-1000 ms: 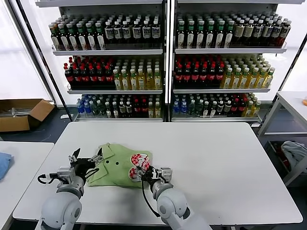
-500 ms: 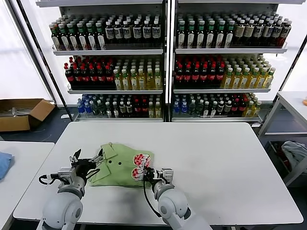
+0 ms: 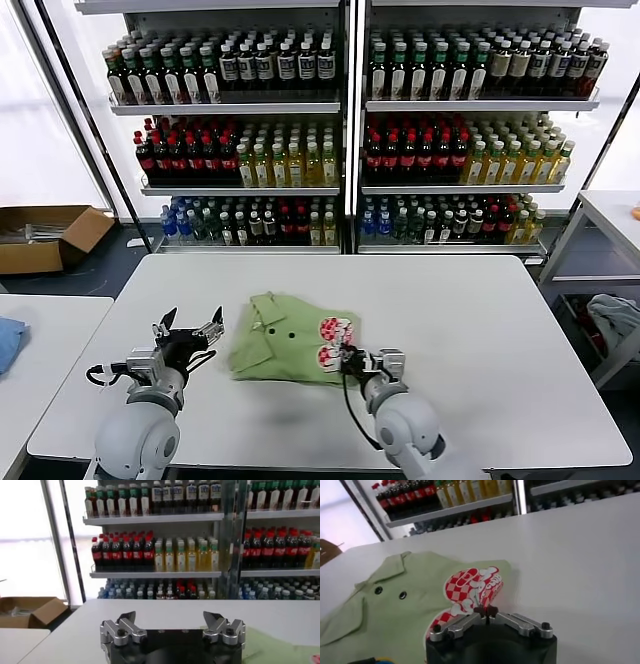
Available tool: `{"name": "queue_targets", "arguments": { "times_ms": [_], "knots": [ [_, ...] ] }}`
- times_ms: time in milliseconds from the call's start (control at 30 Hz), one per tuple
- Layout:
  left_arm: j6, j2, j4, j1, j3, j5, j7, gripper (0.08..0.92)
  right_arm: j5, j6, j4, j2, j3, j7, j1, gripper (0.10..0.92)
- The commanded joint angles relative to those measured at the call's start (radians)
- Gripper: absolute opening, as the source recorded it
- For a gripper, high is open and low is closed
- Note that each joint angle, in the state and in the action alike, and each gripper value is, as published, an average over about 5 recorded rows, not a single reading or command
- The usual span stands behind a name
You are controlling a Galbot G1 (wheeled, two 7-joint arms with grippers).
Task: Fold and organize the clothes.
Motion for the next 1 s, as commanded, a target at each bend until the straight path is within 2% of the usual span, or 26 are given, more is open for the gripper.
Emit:
{"name": "queue_targets", "arguments": {
  "times_ms": [33, 100, 300, 500, 633, 833, 1000],
  "knots": [
    [0.003, -0.017, -0.012, 0.001, 0.015, 0.002, 0.002, 0.823, -0.099, 0.005, 0.003, -0.219, 0.111, -0.097, 0.005, 0.123],
    [0.004, -0.021, -0.015, 0.002, 0.021, 0.004, 0.003, 0.823, -0.155, 0.012, -0.025, -0.222, 0.115, -0.128, 0.028, 0.149],
    [0.008, -0.03, -0.025, 0.014, 0.031, 0.005, 0.005, 0.823, -0.315, 0.058, -0.055, -0.187, 0.122, -0.16, 0.046, 0.312],
    [0.005, -0.034, -0.039, 0.032, 0.029, 0.006, 0.01, 0.823, -0.382, 0.081, 0.094, -0.115, 0.159, -0.136, -0.061, 0.486],
    [0.004, -0.04, -0.041, 0.032, 0.032, 0.01, 0.013, 0.823, -0.382, 0.092, 0.167, -0.047, 0.128, -0.13, -0.107, 0.607],
    [-0.001, -0.046, -0.041, 0.043, 0.029, 0.013, 0.02, 0.823, -0.296, 0.117, 0.129, 0.048, 0.081, -0.091, -0.129, 0.772],
    [-0.003, -0.051, -0.038, 0.054, 0.027, 0.014, 0.023, 0.823, -0.152, 0.107, 0.087, 0.079, 0.084, -0.023, -0.129, 0.82]
  ]
}}
